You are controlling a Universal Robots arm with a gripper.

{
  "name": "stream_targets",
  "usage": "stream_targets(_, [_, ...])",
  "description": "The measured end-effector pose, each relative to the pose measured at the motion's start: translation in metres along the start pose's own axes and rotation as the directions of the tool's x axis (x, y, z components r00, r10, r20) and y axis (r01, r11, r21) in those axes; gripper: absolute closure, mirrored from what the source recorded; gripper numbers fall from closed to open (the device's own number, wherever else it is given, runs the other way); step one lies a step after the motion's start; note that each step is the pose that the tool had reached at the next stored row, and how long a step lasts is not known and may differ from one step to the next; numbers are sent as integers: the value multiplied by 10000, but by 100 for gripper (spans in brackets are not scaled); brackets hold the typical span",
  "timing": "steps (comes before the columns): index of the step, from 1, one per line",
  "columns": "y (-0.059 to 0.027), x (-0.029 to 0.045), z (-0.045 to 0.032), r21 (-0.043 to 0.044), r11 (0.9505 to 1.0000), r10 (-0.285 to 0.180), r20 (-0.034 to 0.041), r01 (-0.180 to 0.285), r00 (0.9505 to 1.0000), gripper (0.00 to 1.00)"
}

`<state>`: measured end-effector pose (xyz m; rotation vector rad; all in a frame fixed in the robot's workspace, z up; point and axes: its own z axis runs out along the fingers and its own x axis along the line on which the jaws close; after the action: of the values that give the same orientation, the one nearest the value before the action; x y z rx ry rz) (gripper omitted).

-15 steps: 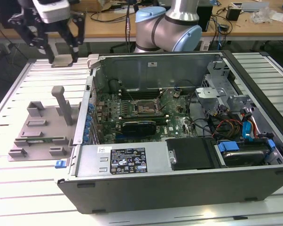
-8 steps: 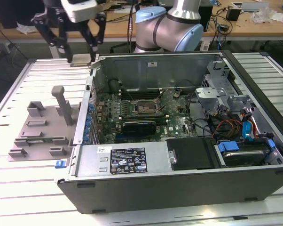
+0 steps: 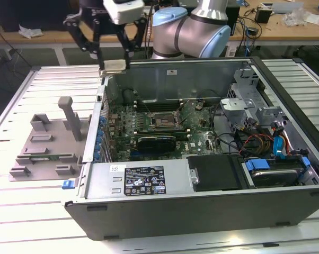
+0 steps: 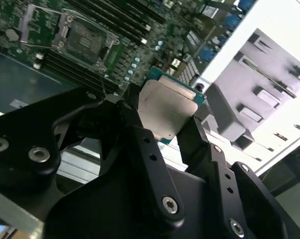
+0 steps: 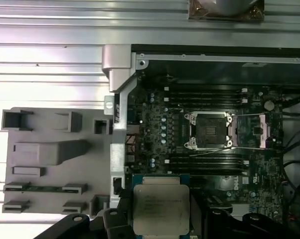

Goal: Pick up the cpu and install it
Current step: 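Pick up the cpu and move it towards the insertion slot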

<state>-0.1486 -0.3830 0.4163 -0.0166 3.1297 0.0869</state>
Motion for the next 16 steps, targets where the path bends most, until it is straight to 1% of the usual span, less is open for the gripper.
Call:
stream_targets(3, [-2,-185,2,1,10000,0,-1,0,10000,45])
stream_targets(9, [-5,-461,7,0,10000,0,0,0,10000,45])
stream_targets(12, [-7,-617,9,0,10000,0,0,0,10000,45])
stream_targets(14, [-8,-655,9,0,10000,-1,-1,1,10000,45])
stream_targets(16, [-7,-657,15,-2,10000,0,1,0,10000,45])
